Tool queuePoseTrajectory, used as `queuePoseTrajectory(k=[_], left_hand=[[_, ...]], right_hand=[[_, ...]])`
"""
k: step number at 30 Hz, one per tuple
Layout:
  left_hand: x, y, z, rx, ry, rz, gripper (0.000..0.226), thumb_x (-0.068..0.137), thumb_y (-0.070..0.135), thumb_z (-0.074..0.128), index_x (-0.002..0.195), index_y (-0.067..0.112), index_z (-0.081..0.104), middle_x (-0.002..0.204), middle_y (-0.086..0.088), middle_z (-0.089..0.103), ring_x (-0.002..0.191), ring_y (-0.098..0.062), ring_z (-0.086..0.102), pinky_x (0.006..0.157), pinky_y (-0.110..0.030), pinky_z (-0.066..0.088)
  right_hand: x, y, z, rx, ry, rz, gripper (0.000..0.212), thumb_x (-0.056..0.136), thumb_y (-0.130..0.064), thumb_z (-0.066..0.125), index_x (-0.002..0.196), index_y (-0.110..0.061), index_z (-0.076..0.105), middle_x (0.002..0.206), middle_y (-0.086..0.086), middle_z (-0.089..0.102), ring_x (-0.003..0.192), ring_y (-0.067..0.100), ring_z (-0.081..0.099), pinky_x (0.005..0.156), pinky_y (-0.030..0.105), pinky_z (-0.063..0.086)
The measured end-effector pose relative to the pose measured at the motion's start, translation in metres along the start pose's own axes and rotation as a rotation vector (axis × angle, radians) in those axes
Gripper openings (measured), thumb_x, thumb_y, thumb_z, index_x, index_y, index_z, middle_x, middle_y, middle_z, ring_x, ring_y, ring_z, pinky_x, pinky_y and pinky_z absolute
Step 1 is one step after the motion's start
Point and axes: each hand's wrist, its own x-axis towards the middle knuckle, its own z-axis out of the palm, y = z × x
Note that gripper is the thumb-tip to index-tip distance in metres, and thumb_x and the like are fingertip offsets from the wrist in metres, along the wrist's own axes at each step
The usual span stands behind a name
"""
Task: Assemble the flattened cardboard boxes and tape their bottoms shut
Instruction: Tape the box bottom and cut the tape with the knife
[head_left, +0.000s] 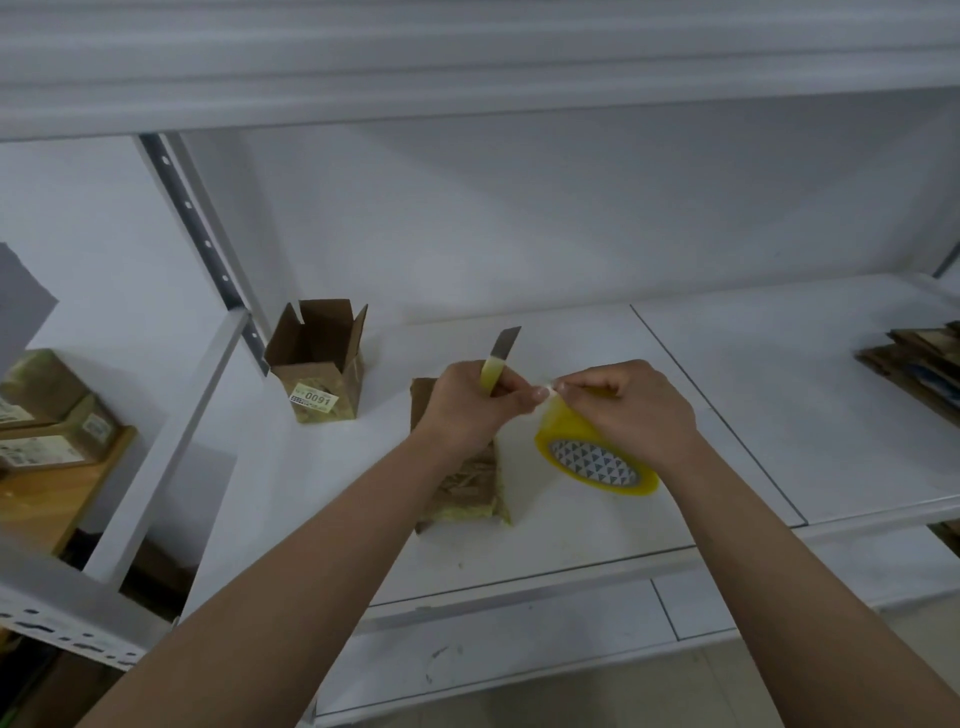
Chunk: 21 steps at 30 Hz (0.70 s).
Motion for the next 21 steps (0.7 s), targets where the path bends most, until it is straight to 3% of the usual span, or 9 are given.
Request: queuePoseTrajectory(k=[3, 6, 8, 10, 12, 14, 16, 19, 21], left_hand=[[-0.002, 0.002, -0.004, -0.008, -0.008, -0.026, 0.018, 0.083, 0.025, 0.076, 0.068, 0.016, 0.069, 0.073, -0.002, 0.071, 0.074, -0.013, 0.066, 0.073, -0.028, 0.053], [-0.003, 0.006, -0.008, 0.061, -0.011, -0.048, 0.024, 0.088, 0.033, 0.069, 0.069, 0.019, 0.066, 0.073, 0.002, 0.07, 0.071, -0.008, 0.063, 0.066, -0.018, 0.046], [-0.003, 0.011, -0.01, 0.14, -0.007, -0.044, 0.026, 0.091, 0.035, 0.065, 0.071, 0.018, 0.065, 0.071, 0.005, 0.067, 0.067, -0.005, 0.059, 0.062, -0.019, 0.043], [-0.002, 0.015, -0.014, 0.255, 0.009, 0.005, 0.027, 0.093, 0.034, 0.061, 0.073, 0.016, 0.062, 0.067, 0.009, 0.061, 0.064, -0.004, 0.055, 0.06, -0.02, 0.039], [0.0, 0.017, -0.024, 0.382, 0.067, 0.058, 0.025, 0.094, 0.032, 0.061, 0.074, 0.017, 0.06, 0.063, 0.012, 0.056, 0.062, -0.004, 0.053, 0.059, -0.022, 0.037], [0.0, 0.014, -0.036, 0.383, 0.127, 0.076, 0.024, 0.092, 0.031, 0.063, 0.072, 0.018, 0.061, 0.061, 0.009, 0.055, 0.061, -0.009, 0.052, 0.06, -0.026, 0.038], [-0.005, 0.012, -0.043, 0.374, 0.169, 0.078, 0.024, 0.091, 0.032, 0.065, 0.071, 0.018, 0.061, 0.06, 0.007, 0.056, 0.059, -0.01, 0.054, 0.059, -0.026, 0.039], [-0.015, 0.013, -0.052, 0.409, 0.218, 0.093, 0.027, 0.091, 0.032, 0.064, 0.07, 0.017, 0.06, 0.062, 0.002, 0.059, 0.062, -0.015, 0.057, 0.059, -0.029, 0.045], [-0.021, 0.012, -0.067, 0.428, 0.296, 0.094, 0.031, 0.093, 0.03, 0.062, 0.073, 0.007, 0.063, 0.068, -0.007, 0.064, 0.068, -0.021, 0.061, 0.067, -0.034, 0.05]], right_hand=[[0.0, -0.002, 0.001, 0.001, -0.033, 0.006, 0.012, 0.089, -0.048, 0.059, 0.088, -0.051, 0.071, 0.105, -0.025, 0.067, 0.102, 0.004, 0.059, 0.082, 0.029, 0.047], [0.003, -0.005, -0.001, 0.091, -0.11, 0.024, 0.015, 0.086, -0.05, 0.064, 0.098, -0.047, 0.073, 0.101, -0.024, 0.065, 0.108, 0.008, 0.061, 0.095, 0.037, 0.05], [0.004, -0.008, -0.003, 0.214, -0.152, 0.016, 0.025, 0.084, -0.047, 0.069, 0.108, -0.042, 0.071, 0.107, -0.021, 0.065, 0.111, 0.008, 0.06, 0.098, 0.034, 0.049], [0.005, -0.011, -0.004, 0.286, -0.19, 0.026, 0.045, 0.081, -0.045, 0.074, 0.124, -0.035, 0.064, 0.114, -0.015, 0.061, 0.11, 0.01, 0.06, 0.092, 0.027, 0.048], [0.006, -0.011, -0.008, 0.353, -0.209, 0.059, 0.059, 0.07, -0.053, 0.075, 0.124, -0.031, 0.063, 0.114, -0.008, 0.064, 0.104, 0.014, 0.062, 0.086, 0.028, 0.049], [0.007, -0.008, -0.017, 0.54, -0.211, 0.079, 0.061, 0.06, -0.055, 0.073, 0.113, -0.024, 0.07, 0.107, 0.001, 0.07, 0.098, 0.02, 0.066, 0.081, 0.033, 0.054], [0.01, -0.006, -0.023, 0.662, -0.255, 0.076, 0.059, 0.063, -0.053, 0.08, 0.11, -0.018, 0.071, 0.105, 0.008, 0.073, 0.096, 0.027, 0.069, 0.075, 0.037, 0.057], [0.014, -0.004, -0.023, 0.663, -0.328, 0.043, 0.076, 0.055, -0.065, 0.08, 0.112, -0.014, 0.071, 0.104, 0.01, 0.073, 0.093, 0.028, 0.07, 0.08, 0.04, 0.056], [0.014, -0.005, -0.024, 0.599, -0.333, 0.045, 0.068, 0.058, -0.063, 0.081, 0.105, -0.014, 0.073, 0.089, 0.009, 0.073, 0.075, 0.026, 0.066, 0.065, 0.033, 0.053]])
